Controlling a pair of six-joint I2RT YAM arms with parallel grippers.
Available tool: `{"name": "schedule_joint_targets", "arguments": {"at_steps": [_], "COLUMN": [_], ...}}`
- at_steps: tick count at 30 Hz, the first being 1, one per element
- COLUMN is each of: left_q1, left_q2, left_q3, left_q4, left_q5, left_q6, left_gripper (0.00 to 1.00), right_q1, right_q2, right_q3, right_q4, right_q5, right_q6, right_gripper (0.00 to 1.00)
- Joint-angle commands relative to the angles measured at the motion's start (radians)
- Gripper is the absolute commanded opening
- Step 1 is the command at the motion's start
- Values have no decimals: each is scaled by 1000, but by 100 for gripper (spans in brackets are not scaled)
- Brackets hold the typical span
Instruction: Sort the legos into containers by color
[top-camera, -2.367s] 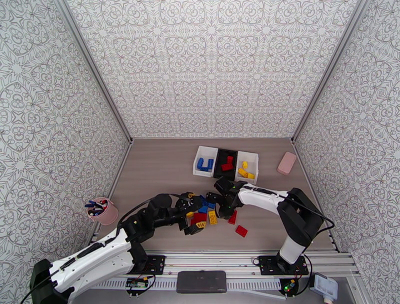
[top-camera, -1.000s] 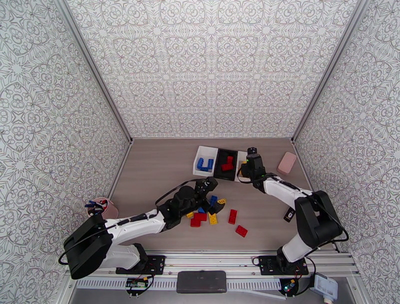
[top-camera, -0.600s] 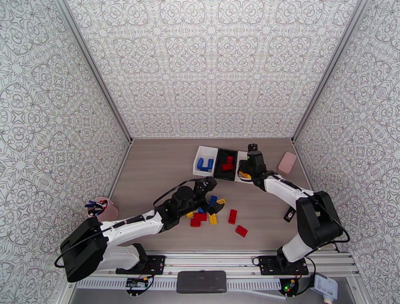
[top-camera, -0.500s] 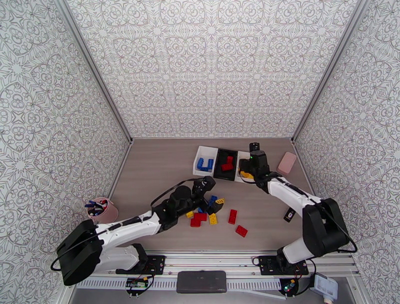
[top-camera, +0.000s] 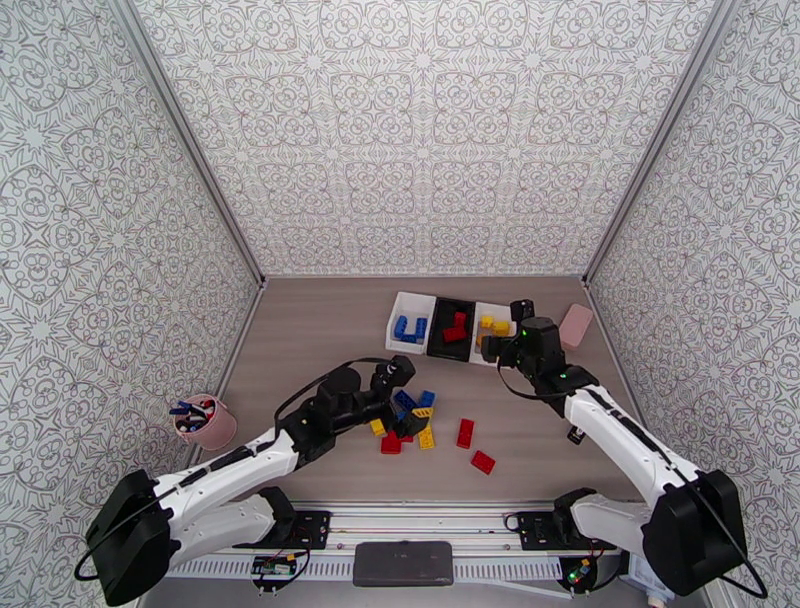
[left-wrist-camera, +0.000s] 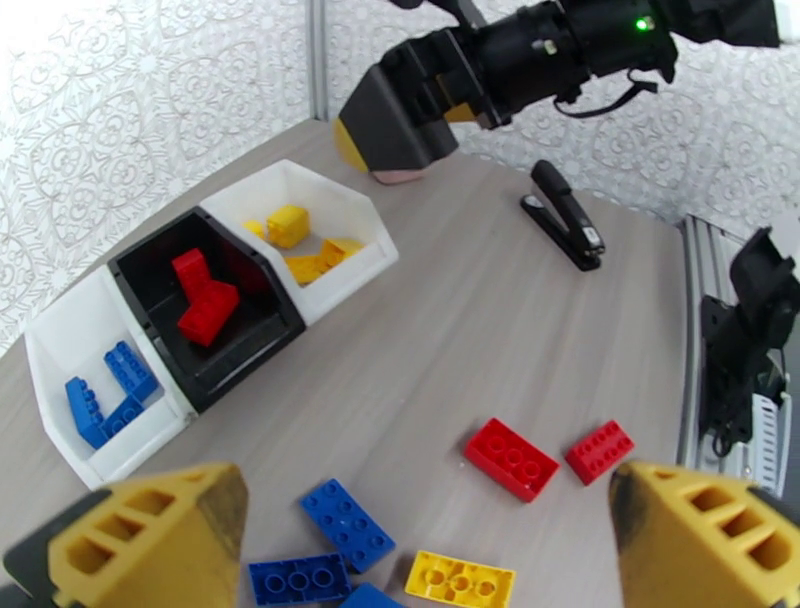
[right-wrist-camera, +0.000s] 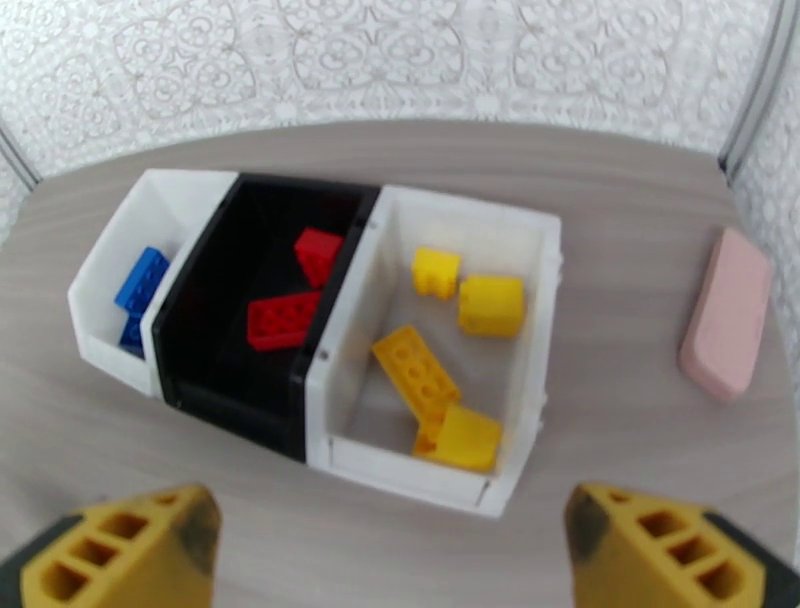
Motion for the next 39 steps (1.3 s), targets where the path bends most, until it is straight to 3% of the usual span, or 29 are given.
{"name": "schedule_joint_targets", "arguments": {"at_steps": [1, 11, 19, 26, 29, 35, 39], "left_q1": [19, 16, 12, 8, 5, -1, -2], "left_q2": [-40, -50, -45, -44, -46, -48, -47], "left_q3": [-5, 2, 4, 7, 6, 3, 5], "left_q4": [-63, -133, -149, -157, -164, -165, -156], "left_q5": [162, 247, 252, 252, 250, 241, 233], "left_q6": [65, 142, 158, 167, 167, 171, 151], "left_gripper": [100, 100, 100, 100, 100, 100, 100], "right_q1": [21, 187, 369, 483, 513, 532, 532], "right_q2": [-45, -111, 25, 162, 223, 282, 301], "right_q3": [-60, -163, -141, -116, -89, -60, -58], "right_q4": [-143, -234, -283, -230, -228, -223, -225], "right_q5": [16, 102, 110, 63, 51, 57, 65], "right_q6": [135, 365, 569, 632, 641, 642, 648], "right_gripper": [96, 96, 92, 90, 86, 62, 53]}}
